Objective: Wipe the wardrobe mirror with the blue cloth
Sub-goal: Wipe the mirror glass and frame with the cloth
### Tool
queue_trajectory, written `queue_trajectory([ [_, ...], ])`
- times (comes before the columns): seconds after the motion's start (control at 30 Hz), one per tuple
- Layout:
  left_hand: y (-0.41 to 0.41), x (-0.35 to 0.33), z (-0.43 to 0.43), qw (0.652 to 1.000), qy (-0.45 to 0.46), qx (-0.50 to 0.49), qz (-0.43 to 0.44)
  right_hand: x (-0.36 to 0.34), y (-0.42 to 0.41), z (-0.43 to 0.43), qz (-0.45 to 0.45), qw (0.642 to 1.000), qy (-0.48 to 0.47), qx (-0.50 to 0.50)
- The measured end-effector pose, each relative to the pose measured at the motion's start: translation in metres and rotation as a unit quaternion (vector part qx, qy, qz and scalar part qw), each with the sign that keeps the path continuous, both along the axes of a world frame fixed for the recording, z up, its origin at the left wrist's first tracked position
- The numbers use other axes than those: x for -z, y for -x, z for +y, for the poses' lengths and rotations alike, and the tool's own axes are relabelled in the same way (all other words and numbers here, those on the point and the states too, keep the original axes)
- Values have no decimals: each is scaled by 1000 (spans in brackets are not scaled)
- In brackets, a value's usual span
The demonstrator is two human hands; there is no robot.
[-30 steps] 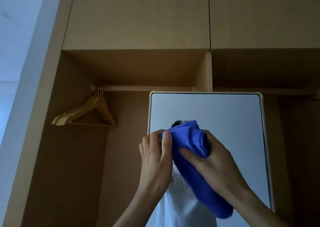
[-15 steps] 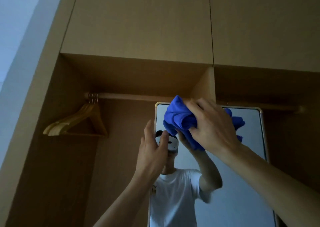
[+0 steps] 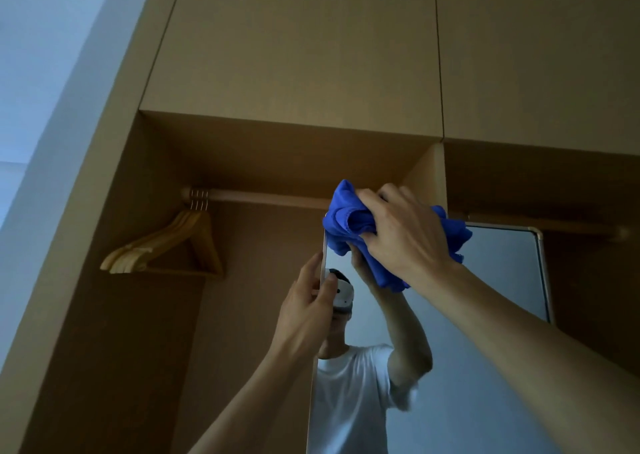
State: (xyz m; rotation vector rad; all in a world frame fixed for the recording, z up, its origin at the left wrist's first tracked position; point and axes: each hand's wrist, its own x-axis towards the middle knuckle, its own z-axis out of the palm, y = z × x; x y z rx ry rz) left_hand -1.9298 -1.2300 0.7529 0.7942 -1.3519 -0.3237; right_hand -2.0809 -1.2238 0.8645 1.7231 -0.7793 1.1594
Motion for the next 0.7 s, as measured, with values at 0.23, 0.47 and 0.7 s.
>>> queue_trajectory([
  [0.23,-13,11,-5,998,20,60,15,38,3,-8,29,999,-30,-11],
  [0.47,-11,19,-9,996,30,68,40,92,8,-15,68,997,-45,-15],
  [0.7,-5,23,-11,998,48,38,34,61,7,-10,24,998,-57,-17],
])
